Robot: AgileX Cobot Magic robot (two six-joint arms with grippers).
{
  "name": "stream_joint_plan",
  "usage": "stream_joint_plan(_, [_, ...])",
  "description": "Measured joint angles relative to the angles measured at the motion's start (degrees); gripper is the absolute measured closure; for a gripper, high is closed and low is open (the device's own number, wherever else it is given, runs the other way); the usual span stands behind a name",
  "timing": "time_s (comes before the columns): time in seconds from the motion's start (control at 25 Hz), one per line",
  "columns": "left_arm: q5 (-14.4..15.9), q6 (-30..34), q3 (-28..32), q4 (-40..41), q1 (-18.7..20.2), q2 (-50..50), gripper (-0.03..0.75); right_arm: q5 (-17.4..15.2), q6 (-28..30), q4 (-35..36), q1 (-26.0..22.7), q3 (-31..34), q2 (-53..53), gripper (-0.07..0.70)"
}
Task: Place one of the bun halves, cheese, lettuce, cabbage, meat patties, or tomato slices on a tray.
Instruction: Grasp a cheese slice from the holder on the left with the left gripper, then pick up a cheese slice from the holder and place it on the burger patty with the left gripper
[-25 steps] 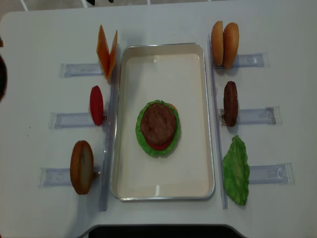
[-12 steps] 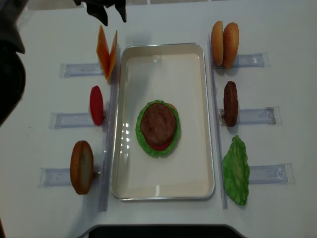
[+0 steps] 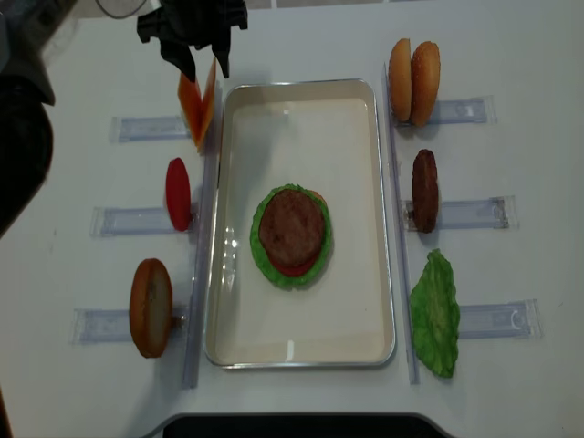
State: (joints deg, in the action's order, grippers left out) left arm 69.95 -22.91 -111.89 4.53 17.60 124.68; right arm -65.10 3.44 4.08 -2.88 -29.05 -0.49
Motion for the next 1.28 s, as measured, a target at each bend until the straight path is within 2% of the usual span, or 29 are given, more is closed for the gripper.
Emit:
stream_joint_plan(0.12, [-0.05,0.00,0.14,-0.19,0.00,2.54,0.277,0.00,0.00,0.00,0.00,0.00,0.00,0.272])
stream_joint_plan(0.2, [-0.05,0.00,0.26,-0.19,0.00,4.00,0.324,0.00,0.00,0.00,0.00,0.00,0.00,0.272])
stream_joint_plan(0.24, [-0.05,0.00,0.39,0.04,0.00,4.34,0.367,0.00,0.00,0.00,0.00,0.00,0.00,0.272])
stream_joint_plan(0.36, [0.47,0.49,0.38,1.57,0.00,4.36,0.592,0.00,0.00,0.00,0.00,0.00,0.00,0.272])
stream_joint_plan(0.44, [0.65,0.83,0.40,2.11,-0.12,3.70,0.666,0.00,0.00,0.00,0.00,0.00,0.00,0.272])
stream_joint_plan(0.88, [0.67,0.34,1.67,-4.53,0.39,-9.20,0.683,0.00,0.00,0.00,0.00,0.00,0.00,0.273])
stream_joint_plan(1.0, [-0.31,-1.37,10.58,-4.14,3.25,-14.43,0.683,0.00,0.00,0.00,0.00,0.00,0.00,0.273])
stream_joint_plan(1.12, [-5.60,-3.79,24.70,-5.04,5.73,-22.46,0.683,0.00,0.00,0.00,0.00,0.00,0.00,0.273])
stream_joint_plan(1.24, [-12.11,-4.24,36.27,-7.00,5.89,-30.08,0.684,0.00,0.00,0.00,0.00,0.00,0.00,0.273])
stream_joint_plan(1.28, [-13.47,-4.24,38.85,-7.65,5.78,-32.20,0.684,0.00,0.00,0.00,0.00,0.00,0.00,0.273])
